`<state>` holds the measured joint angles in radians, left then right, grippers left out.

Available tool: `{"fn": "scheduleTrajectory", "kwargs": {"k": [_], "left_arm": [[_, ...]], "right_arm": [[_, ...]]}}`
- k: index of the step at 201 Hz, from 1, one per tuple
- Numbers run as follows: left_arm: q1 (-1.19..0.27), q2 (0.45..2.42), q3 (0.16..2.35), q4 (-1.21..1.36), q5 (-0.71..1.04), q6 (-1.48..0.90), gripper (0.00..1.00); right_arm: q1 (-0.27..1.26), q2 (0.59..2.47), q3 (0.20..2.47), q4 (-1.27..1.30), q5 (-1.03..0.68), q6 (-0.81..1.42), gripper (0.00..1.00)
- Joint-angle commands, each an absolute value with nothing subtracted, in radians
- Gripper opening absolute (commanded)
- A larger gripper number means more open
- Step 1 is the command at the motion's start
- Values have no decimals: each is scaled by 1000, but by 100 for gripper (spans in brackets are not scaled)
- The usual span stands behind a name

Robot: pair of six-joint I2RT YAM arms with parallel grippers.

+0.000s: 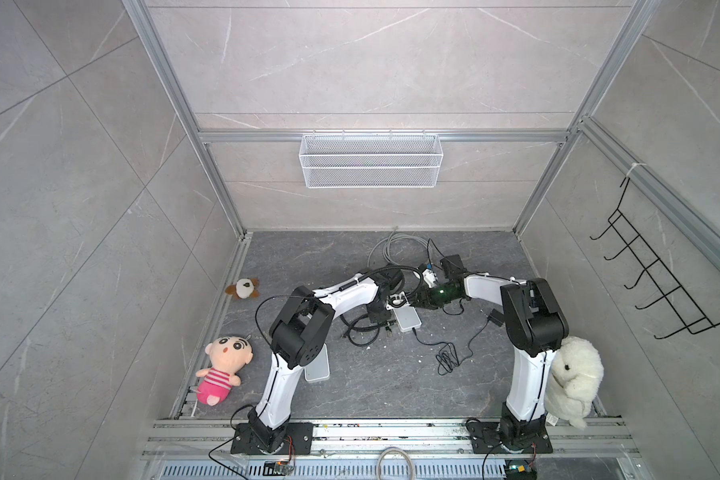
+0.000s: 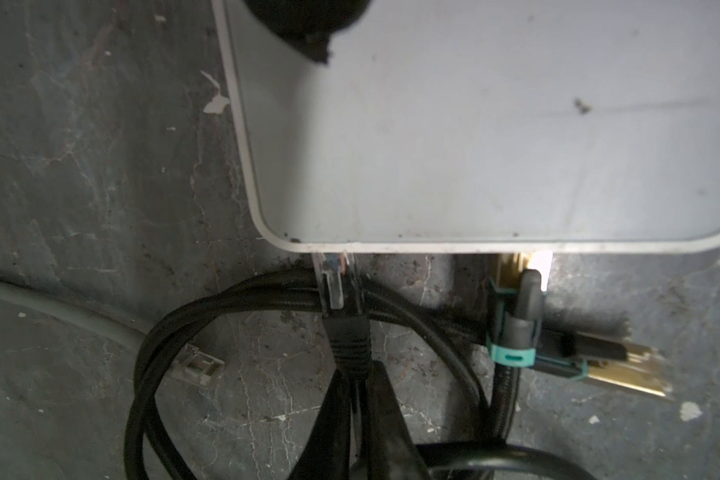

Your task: Insert the plug into the switch port

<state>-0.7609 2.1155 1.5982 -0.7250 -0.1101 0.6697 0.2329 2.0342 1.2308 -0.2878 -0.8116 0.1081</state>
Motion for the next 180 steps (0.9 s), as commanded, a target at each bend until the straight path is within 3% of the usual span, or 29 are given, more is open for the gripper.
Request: {"fn": "scheduleTrajectory", "kwargs": {"k": [1,180], "left_arm": [[-782,2115,1586,-710,-110,711,12],[-789,2014,1461,-398,-180,759,12]], "right_arm": [[238,2054,1254,-303,-865,101,45],[274,2106,1327,-391,-867,47,44]]}}
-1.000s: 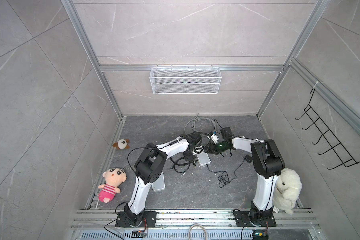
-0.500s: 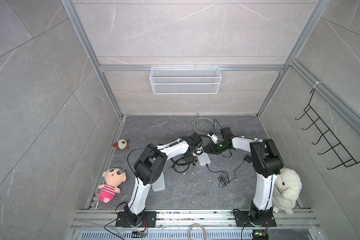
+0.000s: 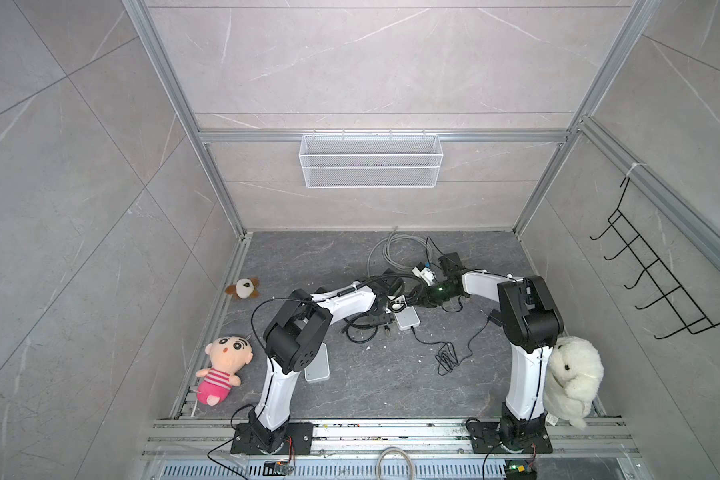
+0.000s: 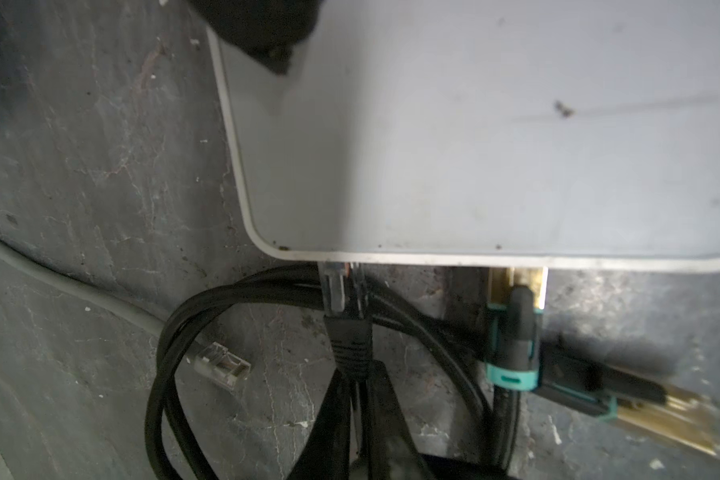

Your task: Insert the plug into the switch port

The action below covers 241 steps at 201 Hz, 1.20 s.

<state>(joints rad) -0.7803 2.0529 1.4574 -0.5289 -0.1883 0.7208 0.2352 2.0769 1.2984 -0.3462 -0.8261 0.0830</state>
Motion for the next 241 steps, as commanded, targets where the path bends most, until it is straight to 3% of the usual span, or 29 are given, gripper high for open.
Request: {"fn": "scheduleTrajectory", "kwargs": {"k": [1,241], "left_arm": [[-789,2013,1460,-395,-181,758,12],[-821,2090,1555,-271,-61,709,12]], "right_arm": [[274,2106,1328,-391,-867,46,44],[365,2156,1375,-383,-953,-1,41]]}}
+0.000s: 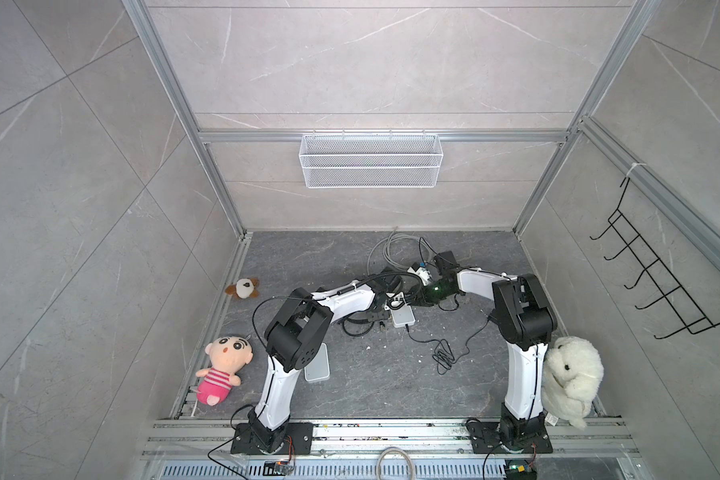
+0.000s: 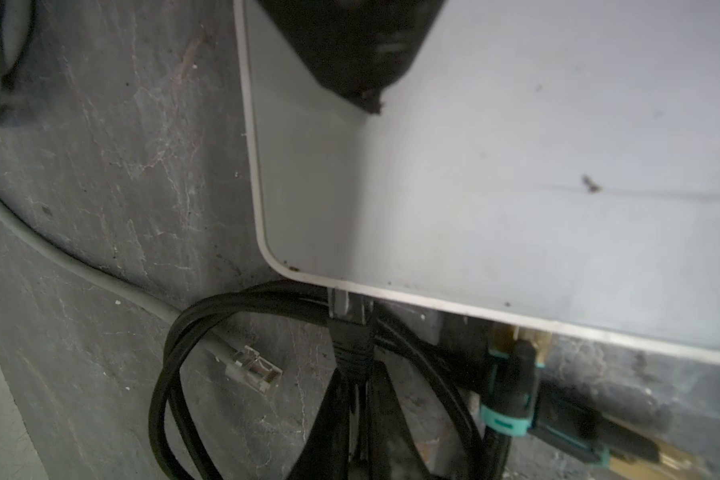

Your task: Insert the plug into the switch port

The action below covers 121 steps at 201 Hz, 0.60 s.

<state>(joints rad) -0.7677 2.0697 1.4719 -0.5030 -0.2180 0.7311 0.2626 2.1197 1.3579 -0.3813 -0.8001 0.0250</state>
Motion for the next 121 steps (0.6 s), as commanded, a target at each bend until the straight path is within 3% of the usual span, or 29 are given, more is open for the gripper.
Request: {"fn": "scheduleTrajectory", "kwargs": {"k": [1,121], "left_arm": [[-821,2091,1555,-270,-60,710,12],[-821,2112,1617,-191,-22,670,11]], "right_arm": [[365,2156,1374,-382,-953,-1,41],[414,2183,1413,-431,-1000,-65,40]]}}
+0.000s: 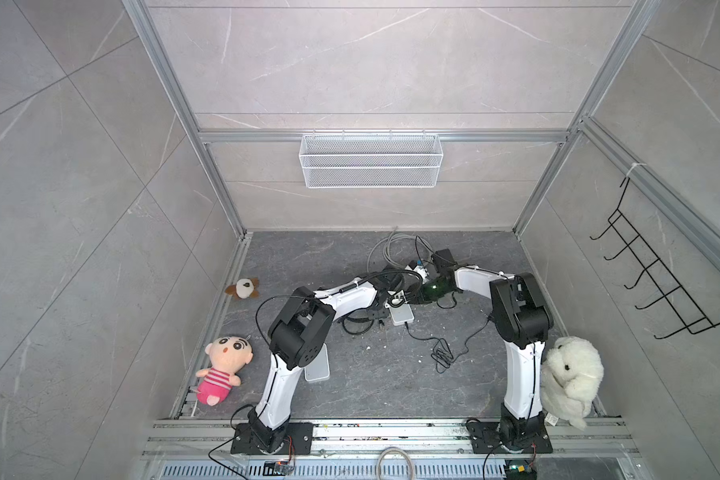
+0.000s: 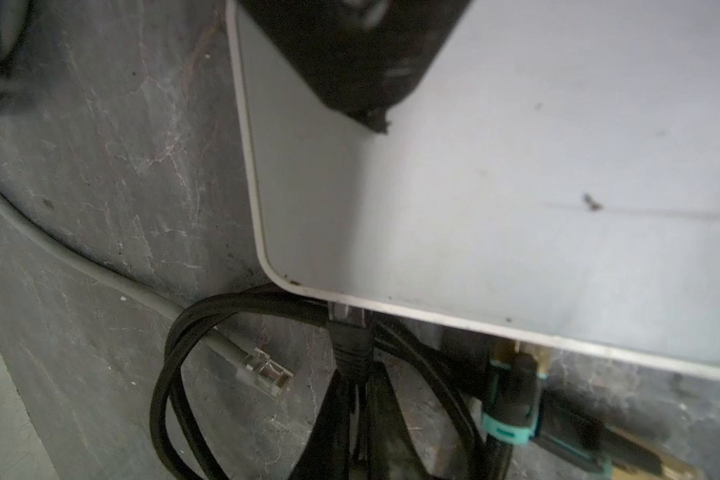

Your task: Insert the plug into the switch port

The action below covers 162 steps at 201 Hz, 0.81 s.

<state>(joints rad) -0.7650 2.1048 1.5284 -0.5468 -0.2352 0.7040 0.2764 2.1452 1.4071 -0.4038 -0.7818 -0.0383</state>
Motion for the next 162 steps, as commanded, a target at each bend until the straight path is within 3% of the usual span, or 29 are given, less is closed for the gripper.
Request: {"fn": "scheduleTrajectory", "kwargs": {"k": [1,62,162], "left_arm": [[-821,2111,1616,-192,-22,668,11],[-821,2097,1593,-113,5,589,12],[-730,1947,1402,-318,-178,601,28]], "right_arm": [[414,2183,1414,-431,-1000,-65,40],[422,2179,1425,-404,-1011,-24,41],[265,2066,1377,-462,-819,30,48]]}}
